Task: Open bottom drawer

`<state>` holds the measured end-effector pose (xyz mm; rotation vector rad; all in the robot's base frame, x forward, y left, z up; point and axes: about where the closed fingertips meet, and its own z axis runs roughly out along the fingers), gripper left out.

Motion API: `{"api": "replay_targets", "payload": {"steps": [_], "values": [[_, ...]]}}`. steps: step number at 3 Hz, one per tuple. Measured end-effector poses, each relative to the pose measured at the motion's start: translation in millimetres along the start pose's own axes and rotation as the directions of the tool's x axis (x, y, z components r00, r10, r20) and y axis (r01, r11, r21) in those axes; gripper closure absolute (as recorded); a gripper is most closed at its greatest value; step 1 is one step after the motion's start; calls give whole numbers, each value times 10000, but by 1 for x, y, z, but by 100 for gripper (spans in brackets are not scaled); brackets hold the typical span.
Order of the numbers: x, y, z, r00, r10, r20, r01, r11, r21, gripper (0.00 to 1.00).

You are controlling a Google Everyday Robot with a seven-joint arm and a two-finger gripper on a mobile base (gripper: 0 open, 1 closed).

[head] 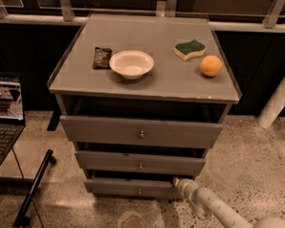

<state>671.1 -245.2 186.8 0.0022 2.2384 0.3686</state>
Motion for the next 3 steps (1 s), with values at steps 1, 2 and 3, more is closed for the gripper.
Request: {"api": "replay_targets", "payload": {"steps": [1, 2, 3], "values": [[14, -5, -5, 9975, 449, -548, -434, 9986, 285, 100], [25, -5, -14, 9902, 910, -1063, -869, 9953, 433, 100], [34, 0, -23, 9804, 1250, -1524, -1202, 9919, 404, 100]]}}
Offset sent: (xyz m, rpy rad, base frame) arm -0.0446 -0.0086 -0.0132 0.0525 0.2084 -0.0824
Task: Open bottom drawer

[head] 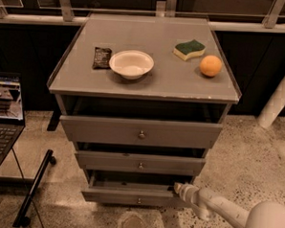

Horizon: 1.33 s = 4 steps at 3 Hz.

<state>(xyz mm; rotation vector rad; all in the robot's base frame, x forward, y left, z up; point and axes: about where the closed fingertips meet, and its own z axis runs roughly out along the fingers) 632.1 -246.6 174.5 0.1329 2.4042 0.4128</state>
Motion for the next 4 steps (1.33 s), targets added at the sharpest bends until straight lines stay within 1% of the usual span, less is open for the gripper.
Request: {"api": "replay_targets", "payload": {"steps": [2, 3, 4], "values": [[10, 13, -18, 9971, 533, -543, -556, 9975, -426, 100], [14, 17, -30, 9921, 869, -908, -915, 9946, -484, 100], [14, 17, -30, 9921, 869, -908, -915, 9946, -485, 100]]}}
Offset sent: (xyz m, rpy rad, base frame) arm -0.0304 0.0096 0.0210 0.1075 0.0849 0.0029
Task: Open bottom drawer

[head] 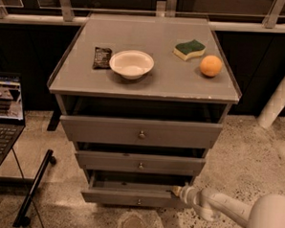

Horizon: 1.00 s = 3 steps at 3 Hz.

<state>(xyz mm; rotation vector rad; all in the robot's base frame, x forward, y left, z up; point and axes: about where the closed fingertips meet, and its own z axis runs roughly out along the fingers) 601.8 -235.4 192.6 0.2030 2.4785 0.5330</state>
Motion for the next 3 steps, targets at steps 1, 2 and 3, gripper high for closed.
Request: {"api": "replay_targets", "payload": {"steps": [1, 2, 3], "values": [[-2, 3, 9, 9991, -177, -387, 187, 9995, 240, 100], [14, 1, 24, 9889, -366, -1442, 444, 9977, 510, 100], [13, 3, 21, 9877, -376, -1515, 461, 9975, 531, 100]]}}
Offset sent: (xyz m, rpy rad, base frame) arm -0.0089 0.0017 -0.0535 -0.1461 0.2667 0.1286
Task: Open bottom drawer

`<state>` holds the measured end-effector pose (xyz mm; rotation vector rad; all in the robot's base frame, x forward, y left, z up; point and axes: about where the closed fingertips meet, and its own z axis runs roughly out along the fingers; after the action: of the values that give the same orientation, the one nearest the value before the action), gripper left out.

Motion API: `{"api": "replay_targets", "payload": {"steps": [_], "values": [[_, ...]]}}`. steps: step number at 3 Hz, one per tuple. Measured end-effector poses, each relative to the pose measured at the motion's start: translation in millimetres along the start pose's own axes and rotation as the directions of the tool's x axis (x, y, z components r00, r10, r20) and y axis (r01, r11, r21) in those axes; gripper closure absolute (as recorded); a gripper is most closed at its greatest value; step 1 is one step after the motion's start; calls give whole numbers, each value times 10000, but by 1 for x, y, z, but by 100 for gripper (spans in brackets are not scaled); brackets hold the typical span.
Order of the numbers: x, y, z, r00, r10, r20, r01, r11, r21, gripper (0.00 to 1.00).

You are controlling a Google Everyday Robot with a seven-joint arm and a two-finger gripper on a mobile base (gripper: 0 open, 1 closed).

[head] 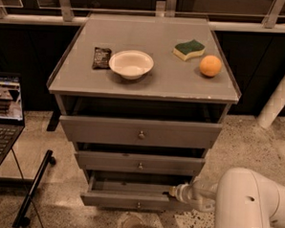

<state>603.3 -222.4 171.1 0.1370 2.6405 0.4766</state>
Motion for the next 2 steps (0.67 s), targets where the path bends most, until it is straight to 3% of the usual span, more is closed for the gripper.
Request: {"api": "replay_targets", "payload": {"steps": [2], "values": [[12, 6, -3, 9993, 185, -338, -188, 9998, -74, 100]]}}
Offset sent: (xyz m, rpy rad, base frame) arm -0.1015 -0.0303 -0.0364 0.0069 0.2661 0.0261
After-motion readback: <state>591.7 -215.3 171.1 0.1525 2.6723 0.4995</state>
